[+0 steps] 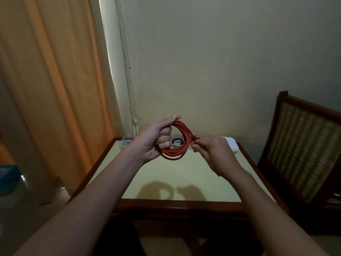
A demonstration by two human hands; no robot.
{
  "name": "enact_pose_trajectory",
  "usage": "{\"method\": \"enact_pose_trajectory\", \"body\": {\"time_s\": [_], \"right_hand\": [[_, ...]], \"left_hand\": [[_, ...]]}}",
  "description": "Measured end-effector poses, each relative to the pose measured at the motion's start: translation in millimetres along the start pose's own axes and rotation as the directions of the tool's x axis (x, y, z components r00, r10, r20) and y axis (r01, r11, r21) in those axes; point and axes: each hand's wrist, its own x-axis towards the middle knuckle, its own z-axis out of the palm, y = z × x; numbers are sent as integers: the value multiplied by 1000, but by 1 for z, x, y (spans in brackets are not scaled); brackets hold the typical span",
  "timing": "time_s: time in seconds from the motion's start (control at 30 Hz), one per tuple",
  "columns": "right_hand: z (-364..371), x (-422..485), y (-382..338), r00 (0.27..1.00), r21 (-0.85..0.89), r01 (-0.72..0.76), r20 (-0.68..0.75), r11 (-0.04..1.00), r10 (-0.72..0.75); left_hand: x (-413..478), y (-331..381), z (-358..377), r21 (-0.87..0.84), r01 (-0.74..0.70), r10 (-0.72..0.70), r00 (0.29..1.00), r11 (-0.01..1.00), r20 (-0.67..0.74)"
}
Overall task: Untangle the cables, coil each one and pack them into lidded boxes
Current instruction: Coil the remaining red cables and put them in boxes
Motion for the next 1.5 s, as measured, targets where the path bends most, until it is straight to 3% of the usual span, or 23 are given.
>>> {"method": "enact_pose_trajectory", "body": {"time_s": [0.13, 0.23, 0.3, 0.4, 0.47, 0.6, 0.73, 0.9, 0.97, 1.07, 1.23, 1.5], "right_hand": [[-6, -2, -4, 996, 67, -57, -64, 996, 61], [-6, 0, -6, 945, 223, -243, -164, 944, 282], [-5, 3, -7, 871, 456, -345, -170, 820, 461], [-4, 8, -13, 786, 807, -365, 0, 465, 618], [-4, 7, -15, 771, 886, -356, 100, 296, 629], [-9, 3, -23, 787, 912, -385, 243, 143, 568], [-11, 1, -33, 766, 866, -487, 486, -115, 421], [-4, 3, -34, 716, 792, -566, 609, -226, 340], [-3, 4, -35, 747, 804, -571, 592, -165, 304], [0, 5, -35, 812, 822, -559, 518, 106, 269], [-1, 4, -35, 857, 751, -513, 423, 416, 293], [-5, 3, -42, 904, 525, -422, 303, 739, 301]], "left_hand": [[-2, -3, 3, -115, 92, -85, 994, 989, 61], [-5, -8, 7, -225, 170, -142, 981, 959, 136], [-7, -13, 11, -270, 227, -179, 965, 936, 190], [-7, -18, 16, -288, 262, -201, 954, 921, 223], [-5, -18, 15, -301, 262, -200, 954, 917, 223], [-3, -15, 13, -281, 248, -198, 961, 927, 195], [0, -18, 12, -103, 146, -140, 988, 984, 64], [6, -18, 10, 117, -23, 26, 999, 993, -26], [6, -17, 12, 216, -65, 74, 997, 974, -31], [4, -16, 13, 303, -102, 116, 993, 948, -29], [3, -20, 13, 346, -157, 177, 984, 925, -29], [-1, -21, 19, 437, -213, 242, 970, 874, -11]]}}
